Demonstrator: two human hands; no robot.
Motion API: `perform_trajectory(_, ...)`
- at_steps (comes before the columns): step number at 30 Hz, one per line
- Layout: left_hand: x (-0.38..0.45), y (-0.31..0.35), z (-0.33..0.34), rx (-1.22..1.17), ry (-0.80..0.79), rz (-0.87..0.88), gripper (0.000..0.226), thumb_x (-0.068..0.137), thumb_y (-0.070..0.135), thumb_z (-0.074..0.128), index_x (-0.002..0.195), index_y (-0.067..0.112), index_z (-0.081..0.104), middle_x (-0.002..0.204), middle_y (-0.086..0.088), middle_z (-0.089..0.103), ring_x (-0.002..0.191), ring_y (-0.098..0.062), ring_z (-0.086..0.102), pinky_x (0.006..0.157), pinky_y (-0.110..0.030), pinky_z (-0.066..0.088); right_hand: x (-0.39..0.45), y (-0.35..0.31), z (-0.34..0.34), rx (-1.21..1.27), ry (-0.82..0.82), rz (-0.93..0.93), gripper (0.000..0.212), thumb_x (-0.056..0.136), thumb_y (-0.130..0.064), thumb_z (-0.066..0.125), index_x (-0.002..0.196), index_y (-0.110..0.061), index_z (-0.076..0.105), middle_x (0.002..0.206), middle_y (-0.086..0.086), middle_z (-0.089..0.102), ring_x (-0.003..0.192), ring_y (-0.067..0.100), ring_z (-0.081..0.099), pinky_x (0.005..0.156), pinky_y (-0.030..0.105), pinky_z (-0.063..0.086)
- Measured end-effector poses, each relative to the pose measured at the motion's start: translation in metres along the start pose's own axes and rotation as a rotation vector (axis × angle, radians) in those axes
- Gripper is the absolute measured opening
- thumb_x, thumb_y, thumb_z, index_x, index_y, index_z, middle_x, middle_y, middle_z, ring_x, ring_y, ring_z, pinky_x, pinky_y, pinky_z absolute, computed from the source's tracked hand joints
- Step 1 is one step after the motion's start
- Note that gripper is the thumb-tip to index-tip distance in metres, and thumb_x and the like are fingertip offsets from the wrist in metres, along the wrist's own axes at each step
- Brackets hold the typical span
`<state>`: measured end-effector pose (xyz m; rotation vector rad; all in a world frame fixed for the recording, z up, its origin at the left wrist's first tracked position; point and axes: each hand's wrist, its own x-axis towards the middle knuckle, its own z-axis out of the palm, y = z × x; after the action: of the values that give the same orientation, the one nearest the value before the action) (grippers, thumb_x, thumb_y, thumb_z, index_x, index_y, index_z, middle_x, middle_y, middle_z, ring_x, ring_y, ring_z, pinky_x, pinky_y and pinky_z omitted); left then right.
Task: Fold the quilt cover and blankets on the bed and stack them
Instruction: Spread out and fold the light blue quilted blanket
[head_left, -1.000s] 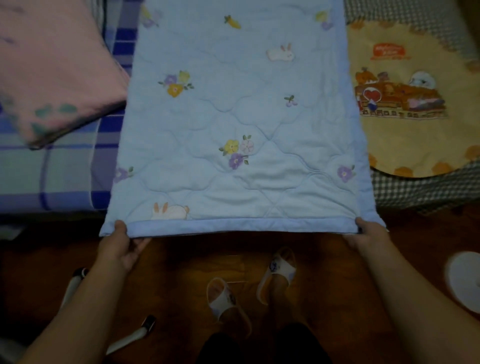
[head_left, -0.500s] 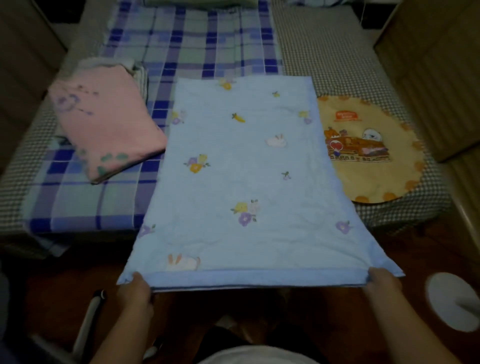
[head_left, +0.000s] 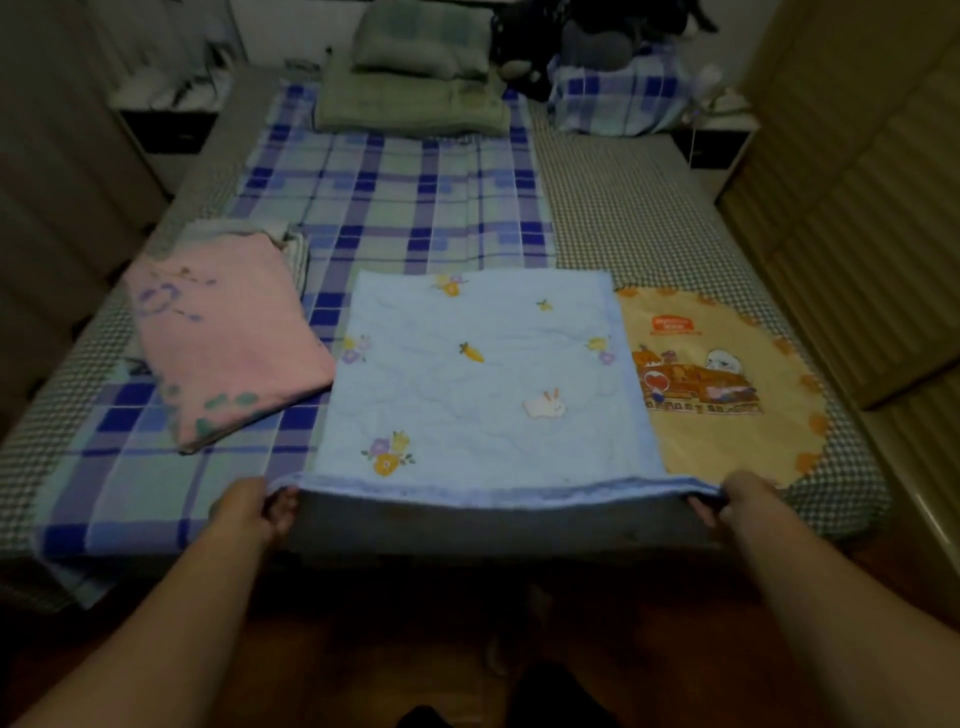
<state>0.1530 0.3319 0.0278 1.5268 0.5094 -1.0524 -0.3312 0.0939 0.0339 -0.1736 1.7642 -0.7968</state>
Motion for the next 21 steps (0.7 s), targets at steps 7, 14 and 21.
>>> perform_trajectory(7, 0.027, 0.089, 0.147, -0.162, -0.165, 0.319, 0.026, 0.102, 0.021, 0.041, 0.121, 0.008, 0.053, 0.108, -0.006, 0.064, 0.092, -0.015, 0.067, 0.077, -0.027, 0.057, 0.021, -0.123, 0.157, -0.029, -0.332, -0.189, 0.026, 0.104, -0.023, 0.042, 0.121, -0.007, 0.052, 0.105, 0.014, 0.061, 0.081, 0.024, 0.067, 0.067, 0.034, 0.059)
perform_trajectory(14, 0.099, -0.098, 0.130, 0.079, 0.176, -0.206, 0.017, 0.097, 0.031, 0.057, 0.103, 0.016, 0.055, 0.087, -0.012, 0.052, 0.070, -0.021, 0.051, 0.061, -0.033, 0.050, 0.076, 0.053, 0.143, -0.356, -0.184, 0.145, 0.025, 0.097, -0.026, 0.057, 0.076, -0.014, 0.051, 0.062, 0.009, 0.050, 0.051, 0.022, 0.053, 0.050, 0.029, 0.048)
perform_trajectory(21, 0.185, -0.085, 0.097, -0.146, 0.069, -0.126, 0.039, 0.091, 0.055, 0.059, 0.119, 0.027, 0.063, 0.112, -0.002, 0.069, 0.103, -0.023, 0.064, 0.089, -0.044, 0.057, 0.120, 0.085, 0.135, 0.117, -0.216, 0.166, 0.025, 0.097, -0.043, 0.054, 0.114, -0.026, 0.063, 0.105, 0.000, 0.076, 0.089, 0.023, 0.074, 0.073, 0.043, 0.062)
